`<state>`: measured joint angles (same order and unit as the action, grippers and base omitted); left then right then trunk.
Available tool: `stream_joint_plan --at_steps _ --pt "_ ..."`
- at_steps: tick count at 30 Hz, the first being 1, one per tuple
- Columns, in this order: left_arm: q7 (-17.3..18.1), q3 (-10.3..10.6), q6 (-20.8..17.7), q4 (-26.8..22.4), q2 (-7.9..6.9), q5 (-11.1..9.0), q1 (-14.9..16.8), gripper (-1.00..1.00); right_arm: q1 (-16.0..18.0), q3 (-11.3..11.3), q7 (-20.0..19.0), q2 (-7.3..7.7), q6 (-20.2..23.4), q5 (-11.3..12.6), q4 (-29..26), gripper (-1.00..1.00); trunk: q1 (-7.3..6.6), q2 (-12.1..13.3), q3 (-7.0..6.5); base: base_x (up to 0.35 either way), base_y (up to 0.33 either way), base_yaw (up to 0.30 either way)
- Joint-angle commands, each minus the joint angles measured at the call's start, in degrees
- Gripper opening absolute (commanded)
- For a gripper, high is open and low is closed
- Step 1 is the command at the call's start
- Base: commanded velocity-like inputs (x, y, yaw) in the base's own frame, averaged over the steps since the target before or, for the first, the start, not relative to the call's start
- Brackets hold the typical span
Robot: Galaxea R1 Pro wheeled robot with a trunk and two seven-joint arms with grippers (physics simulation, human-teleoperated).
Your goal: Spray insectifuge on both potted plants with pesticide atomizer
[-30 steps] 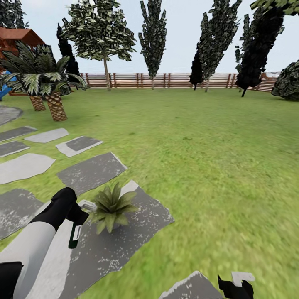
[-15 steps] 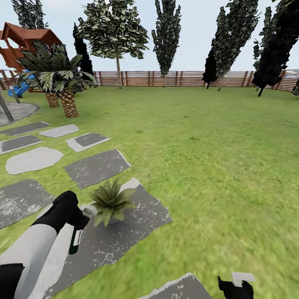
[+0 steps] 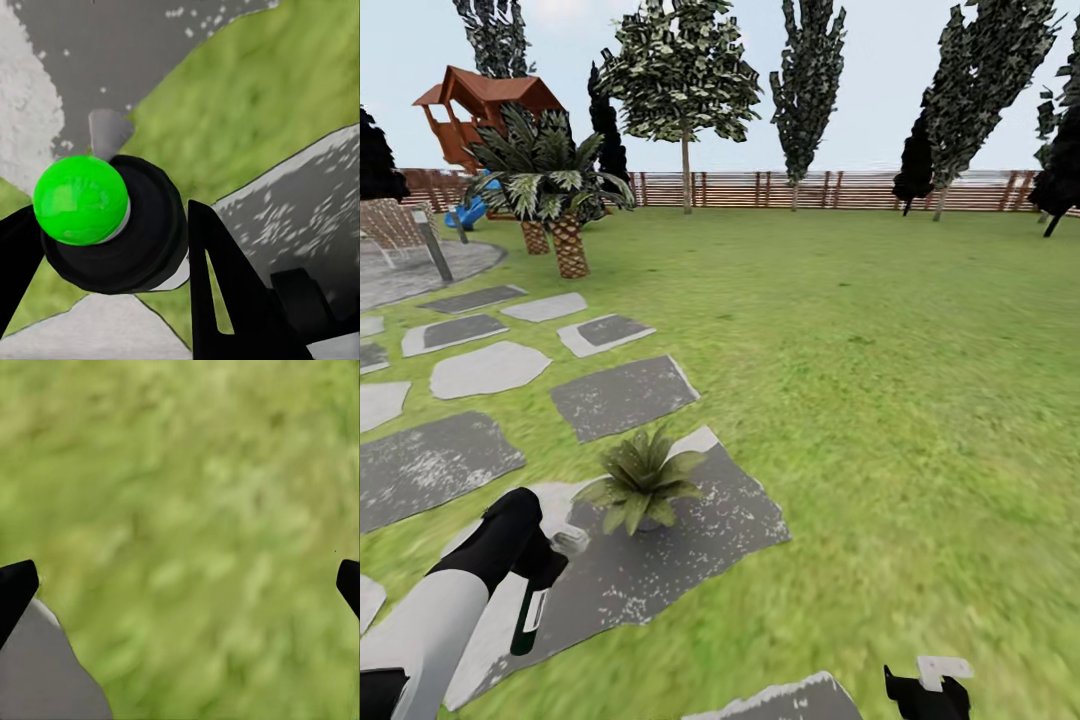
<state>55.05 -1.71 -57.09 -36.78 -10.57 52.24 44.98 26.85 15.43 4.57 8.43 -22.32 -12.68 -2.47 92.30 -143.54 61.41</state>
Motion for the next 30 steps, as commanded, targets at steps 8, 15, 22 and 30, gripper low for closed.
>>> stream_joint_plan --at_steps 8,15,22,30 --pt "0.49 -0.14 -0.17 -0.15 0.24 0.58 0.02 -1.00 0.04 0.30 0.13 0.08 -0.18 -0.65 0.07 1.00 -0.01 -0.02 0.05 0.194 -0.149 0.089" --pt "0.42 -0.12 -0.13 -0.11 0.09 0.58 0.02 -1.00 0.04 0.30 0.08 0.09 -0.17 -0.68 0.06 1.00 -0.01 -0.02 0.05 0.163 -0.240 0.001" --pt "-2.50 -0.24 -0.17 -0.05 -0.35 0.58 -0.07 -1.00 0.04 0.30 0.12 -0.07 -0.18 -0.65 0.06 1.00 -0.01 -0.02 0.05 0.110 -0.271 0.153" --pt "-4.23 -0.31 -0.21 -0.05 -0.32 0.13 -0.07 -1.00 0.04 0.30 0.15 -0.17 -0.13 -0.68 0.09 1.00 -0.01 -0.02 0.05 0.144 -0.214 0.277"
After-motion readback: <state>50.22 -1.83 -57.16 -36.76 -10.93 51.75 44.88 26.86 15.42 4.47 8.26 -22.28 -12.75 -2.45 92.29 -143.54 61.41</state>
